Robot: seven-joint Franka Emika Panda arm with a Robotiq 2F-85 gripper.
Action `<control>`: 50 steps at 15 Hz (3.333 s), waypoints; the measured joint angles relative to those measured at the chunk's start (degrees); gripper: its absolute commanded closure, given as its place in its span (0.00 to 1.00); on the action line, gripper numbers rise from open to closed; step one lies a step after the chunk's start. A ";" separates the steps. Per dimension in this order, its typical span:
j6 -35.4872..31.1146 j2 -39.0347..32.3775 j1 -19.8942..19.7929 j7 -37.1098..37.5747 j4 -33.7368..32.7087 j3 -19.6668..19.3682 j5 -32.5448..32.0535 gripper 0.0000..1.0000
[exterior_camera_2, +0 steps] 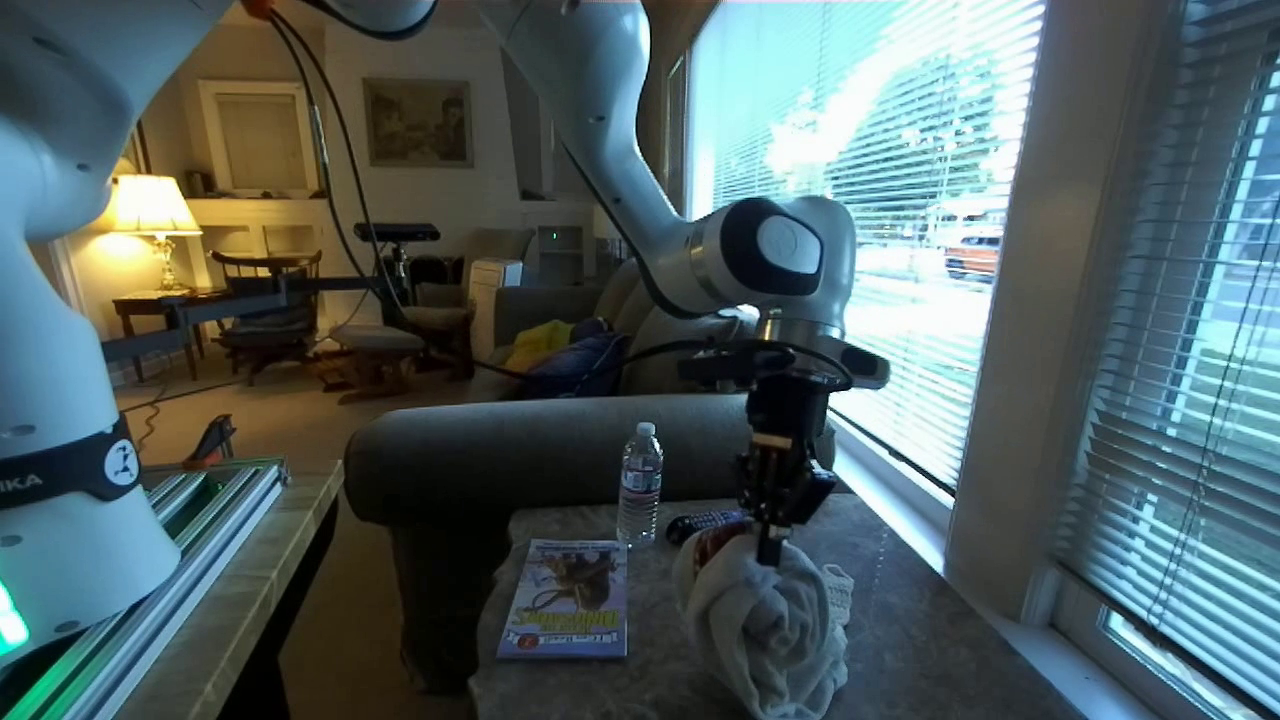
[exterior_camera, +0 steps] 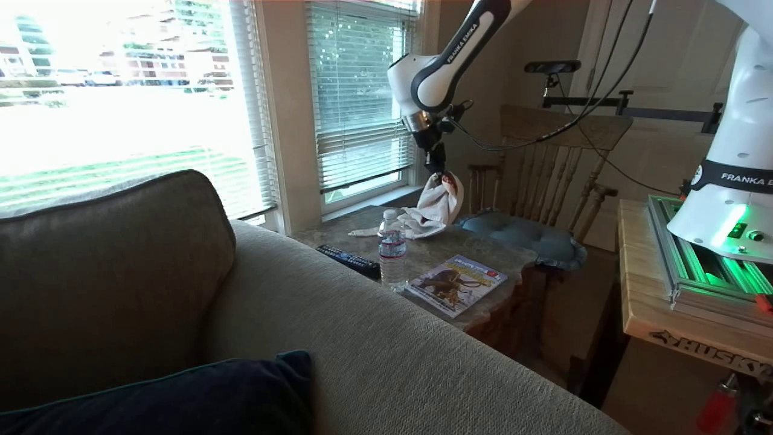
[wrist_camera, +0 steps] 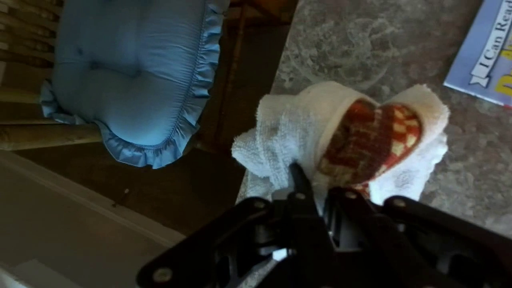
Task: Use the tea towel to wipe the table
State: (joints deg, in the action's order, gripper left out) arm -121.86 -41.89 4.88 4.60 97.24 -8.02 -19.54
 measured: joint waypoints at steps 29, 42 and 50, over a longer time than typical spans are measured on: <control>-9.33 -25.75 0.41 9.97 -31.18 7.84 18.52 0.97; -18.43 -17.83 -0.05 9.85 -31.43 6.81 19.83 0.97; -10.06 -0.50 -1.87 1.43 -13.69 4.67 18.37 0.97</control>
State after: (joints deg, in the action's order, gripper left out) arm -131.92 -42.38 3.01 6.03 83.54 -3.35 -1.17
